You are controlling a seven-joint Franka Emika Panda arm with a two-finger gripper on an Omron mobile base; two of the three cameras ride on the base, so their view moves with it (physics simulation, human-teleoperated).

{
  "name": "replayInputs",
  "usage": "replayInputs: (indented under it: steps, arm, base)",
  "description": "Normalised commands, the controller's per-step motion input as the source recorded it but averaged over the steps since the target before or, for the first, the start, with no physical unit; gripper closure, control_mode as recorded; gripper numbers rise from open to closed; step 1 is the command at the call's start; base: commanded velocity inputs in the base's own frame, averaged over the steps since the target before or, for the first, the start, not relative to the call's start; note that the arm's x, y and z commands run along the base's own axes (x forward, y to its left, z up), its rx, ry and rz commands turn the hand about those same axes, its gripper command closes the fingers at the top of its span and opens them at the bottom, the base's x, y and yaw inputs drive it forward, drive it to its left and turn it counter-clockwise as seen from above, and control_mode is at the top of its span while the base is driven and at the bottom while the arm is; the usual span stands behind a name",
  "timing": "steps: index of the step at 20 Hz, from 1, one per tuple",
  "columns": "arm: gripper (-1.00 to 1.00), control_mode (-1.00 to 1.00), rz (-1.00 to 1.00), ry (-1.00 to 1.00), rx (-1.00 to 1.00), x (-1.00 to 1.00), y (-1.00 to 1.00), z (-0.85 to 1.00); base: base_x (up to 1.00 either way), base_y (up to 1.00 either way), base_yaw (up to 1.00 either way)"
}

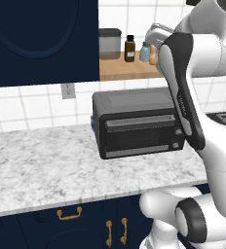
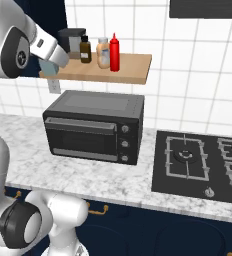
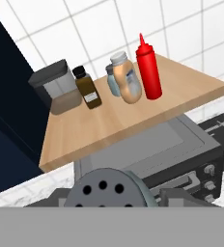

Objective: Put the shaker and condiment bottle from the counter next to their counterparts in the cabinet.

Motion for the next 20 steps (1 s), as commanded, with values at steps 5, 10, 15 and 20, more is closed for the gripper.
replayInputs:
  steps: [5, 10, 15, 20]
  arm:
    - [1.0, -1.0, 0.0, -0.02, 0.0, 0.47, -0.03, -0.36]
    - [1.0, -1.0, 0.0, -0.09, -0.03, 0.28, 0.0, -0.38]
    - [1.0, -1.0, 0.0, -0.03, 0.0, 0.26, 0.0, -0.07]
    - [1.0, -1.0, -0.01, 0.0, 0.0, 0.36, 0.0, 0.0]
  base:
    - [0.0, 0.0, 0.0]
    - [0.0, 0.0, 0.0]
    - [0.0, 0.0, 0.0]
    - [0.0, 0.0, 0.0]
